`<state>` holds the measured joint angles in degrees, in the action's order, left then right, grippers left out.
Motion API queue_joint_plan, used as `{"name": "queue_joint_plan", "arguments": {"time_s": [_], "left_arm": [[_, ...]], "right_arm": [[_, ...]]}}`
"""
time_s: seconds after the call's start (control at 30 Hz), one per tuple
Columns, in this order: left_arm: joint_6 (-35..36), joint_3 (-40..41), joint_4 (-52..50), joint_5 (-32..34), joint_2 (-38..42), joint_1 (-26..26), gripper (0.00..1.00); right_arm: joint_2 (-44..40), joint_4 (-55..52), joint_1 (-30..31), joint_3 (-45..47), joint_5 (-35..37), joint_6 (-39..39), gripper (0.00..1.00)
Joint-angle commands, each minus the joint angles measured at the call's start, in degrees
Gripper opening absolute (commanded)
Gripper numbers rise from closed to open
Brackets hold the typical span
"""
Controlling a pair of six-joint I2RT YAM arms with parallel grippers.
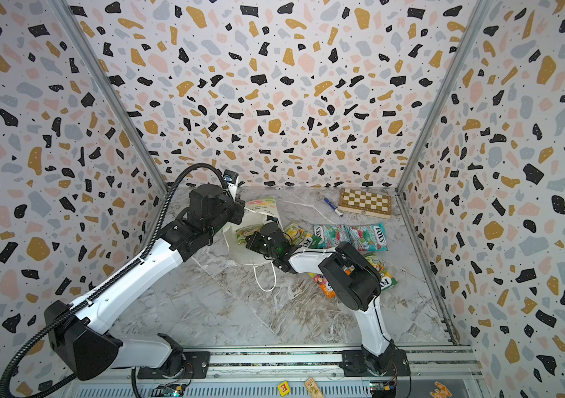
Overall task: Take the snacks out of the paper bag
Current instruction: Rotate the paper bag to distract.
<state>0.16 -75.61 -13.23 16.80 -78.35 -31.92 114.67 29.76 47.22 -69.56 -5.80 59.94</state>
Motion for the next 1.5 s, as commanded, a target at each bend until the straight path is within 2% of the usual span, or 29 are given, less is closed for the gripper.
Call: {"name": "queue_joint_plan", "arguments": {"time_s": [0.0, 0.37, 0.83, 1.23, 1.47], "left_arm": [[-1.3, 0.5, 3.4, 3.5, 0.1, 0.4, 0.00], [-2.1, 0.6, 3.7, 4.8, -0.4, 0.5, 0.00], [-3.3, 0.2, 3.4, 6.3, -1.6, 0.5, 0.00], [-4.3, 0.7, 3.6, 15.5, -0.6, 0.7, 0.00], [-3.9, 0.6, 3.3, 18.6, -0.4, 1.0, 0.00]], "right_arm": [[-4.9, -1.8, 0.2, 1.2, 0.6, -5.3, 0.00], [-9.3, -5.3, 0.6, 1.4, -3.4, -12.3, 0.00], [-15.5, -11.6, 4.4, -2.0, 0.3, -22.4, 0.00], [-19.6, -12.8, 5.1, -2.5, -3.2, -25.2, 0.00], [-22.5, -13.1, 5.1, -2.8, -4.8, -26.7, 0.00]]}}
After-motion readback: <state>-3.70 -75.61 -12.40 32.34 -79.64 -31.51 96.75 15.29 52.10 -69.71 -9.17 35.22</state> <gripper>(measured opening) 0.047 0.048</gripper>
